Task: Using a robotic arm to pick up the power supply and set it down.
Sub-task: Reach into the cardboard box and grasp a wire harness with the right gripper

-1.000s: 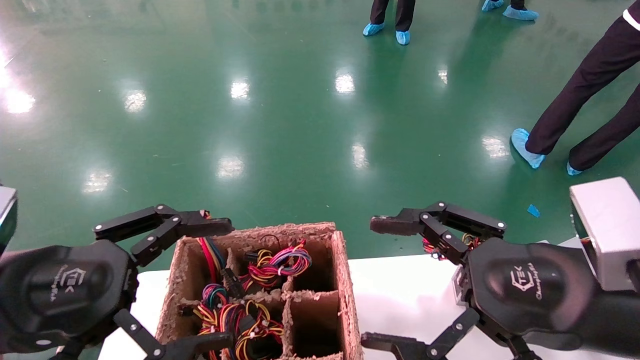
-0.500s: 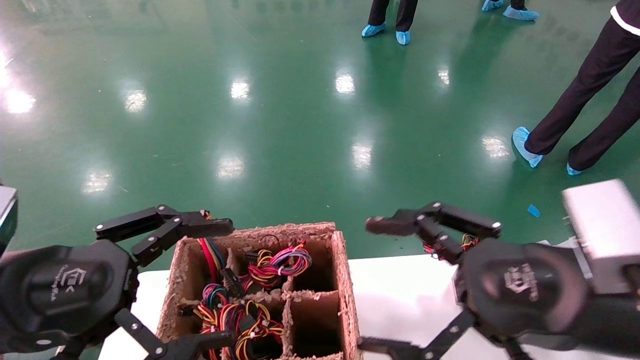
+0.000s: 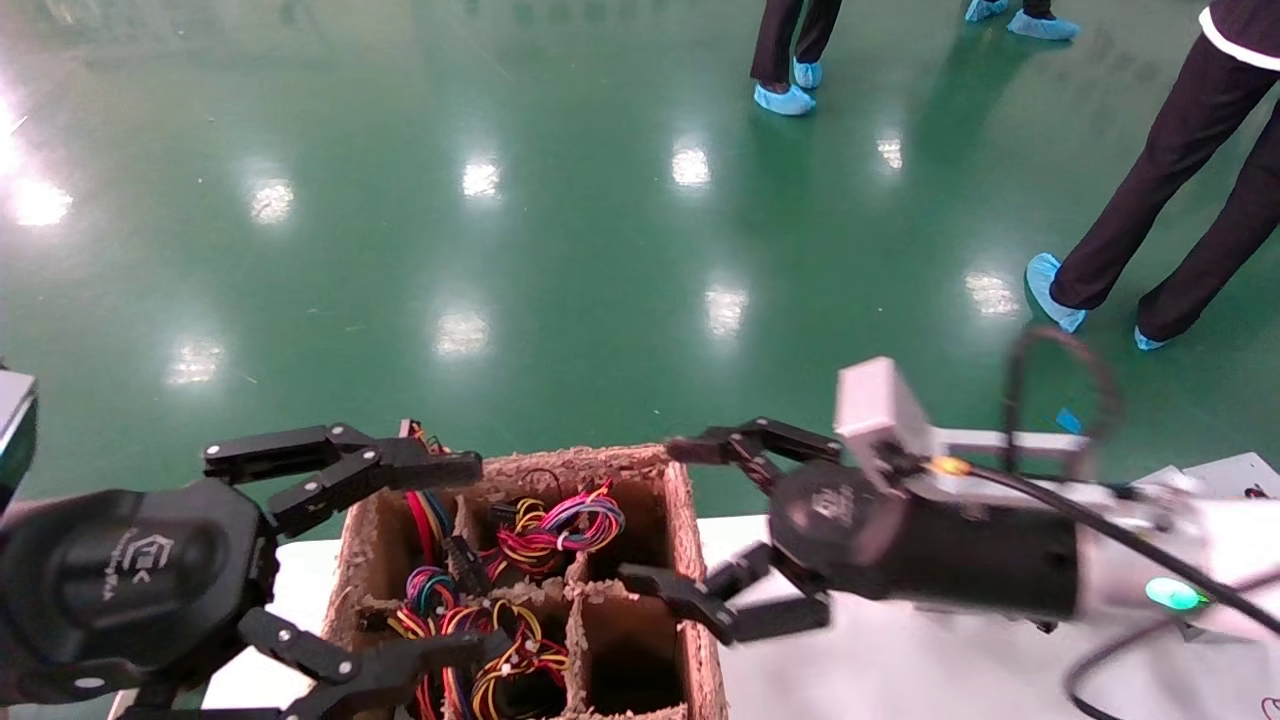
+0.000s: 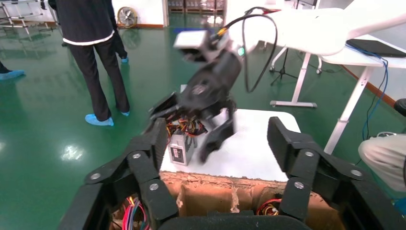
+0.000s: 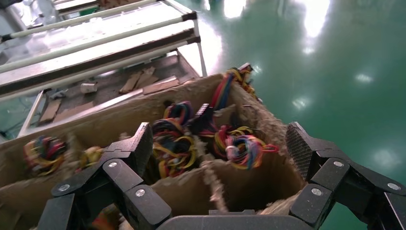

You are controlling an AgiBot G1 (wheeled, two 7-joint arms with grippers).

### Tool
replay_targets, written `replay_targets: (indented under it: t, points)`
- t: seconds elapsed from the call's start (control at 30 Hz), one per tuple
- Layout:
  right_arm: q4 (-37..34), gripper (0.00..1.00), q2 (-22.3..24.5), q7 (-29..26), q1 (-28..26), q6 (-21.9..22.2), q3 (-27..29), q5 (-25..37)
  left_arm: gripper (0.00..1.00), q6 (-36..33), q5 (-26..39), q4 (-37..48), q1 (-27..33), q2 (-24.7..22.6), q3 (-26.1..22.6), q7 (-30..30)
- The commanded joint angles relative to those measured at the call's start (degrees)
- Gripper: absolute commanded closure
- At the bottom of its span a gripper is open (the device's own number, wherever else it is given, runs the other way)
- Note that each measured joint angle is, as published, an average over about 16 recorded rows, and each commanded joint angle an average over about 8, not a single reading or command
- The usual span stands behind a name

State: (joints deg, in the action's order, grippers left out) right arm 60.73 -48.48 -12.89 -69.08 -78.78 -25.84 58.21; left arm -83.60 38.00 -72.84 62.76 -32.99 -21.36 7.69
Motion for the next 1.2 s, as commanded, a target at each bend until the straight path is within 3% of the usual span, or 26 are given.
replay_targets:
  t: [0.03, 0.2, 0.27, 0.6, 1.2]
  points:
    - [-2.3, 0.21, -2.2, -0.7, -1.4, 0.6, -1.3, 1.6, 1.0, 0.0, 0.0, 0.0, 0.0, 0.0, 0.0, 0.0]
    - [-6.1, 0.83, -5.8, -2.5, -4.3, 2.0, -4.0, 5.6, 1.0, 0.0, 0.0, 0.0, 0.0, 0.0, 0.0, 0.0]
    - [-7.1, 1.0, -6.9, -3.1, -5.2, 2.6, -4.9, 7.1, 1.0, 0.0, 0.0, 0.0, 0.0, 0.0, 0.0, 0.0]
    - [-10.1, 1.0, -10.0, -3.9, -7.7, 3.2, -7.4, 10.9, 1.0, 0.0, 0.0, 0.0, 0.0, 0.0, 0.0, 0.0]
    - [-12.4, 1.0, -10.9, -4.1, -8.4, 2.3, -8.7, 12.4, 1.0, 0.0, 0.0, 0.0, 0.0, 0.0, 0.0, 0.0]
